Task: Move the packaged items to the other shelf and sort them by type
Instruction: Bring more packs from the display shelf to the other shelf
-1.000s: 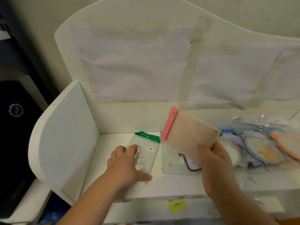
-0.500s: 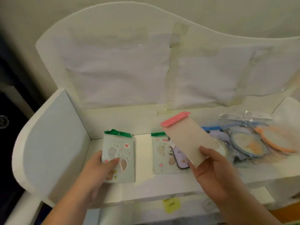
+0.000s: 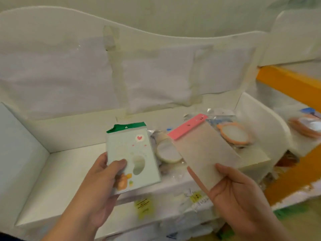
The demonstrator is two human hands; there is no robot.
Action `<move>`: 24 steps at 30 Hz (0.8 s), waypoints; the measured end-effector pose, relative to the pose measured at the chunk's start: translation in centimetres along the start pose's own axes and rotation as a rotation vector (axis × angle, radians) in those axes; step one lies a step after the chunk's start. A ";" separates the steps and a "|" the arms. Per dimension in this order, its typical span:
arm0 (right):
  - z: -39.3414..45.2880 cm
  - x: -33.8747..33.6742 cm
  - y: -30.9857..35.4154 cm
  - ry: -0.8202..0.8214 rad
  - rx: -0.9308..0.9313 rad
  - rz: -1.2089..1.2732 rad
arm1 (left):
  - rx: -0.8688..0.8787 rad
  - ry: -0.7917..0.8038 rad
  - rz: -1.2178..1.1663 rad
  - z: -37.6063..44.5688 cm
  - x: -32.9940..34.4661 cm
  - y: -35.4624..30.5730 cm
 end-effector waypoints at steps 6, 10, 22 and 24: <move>-5.0 -6.4 9.2 -0.052 -0.065 -0.012 | 0.006 0.048 0.010 -7.2 11.1 2.4; -8.7 -10.9 16.1 -0.026 -0.131 0.084 | 0.003 0.114 -0.005 -12.7 19.1 4.0; -18.1 -23.9 35.3 -0.246 -0.497 0.135 | -0.127 0.457 0.052 -25.2 41.3 9.0; -18.3 -26.0 37.1 -0.313 -0.522 0.168 | -0.151 0.491 0.090 -25.9 44.0 10.2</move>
Point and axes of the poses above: each hand's wrist, its own z-axis towards the middle knuckle, its own x-axis out of the palm, y = z × x, the point moved 6 cm from there along z, towards the middle knuckle, and after that the axes turned 9 degrees about -y, right-handed, at the moved point
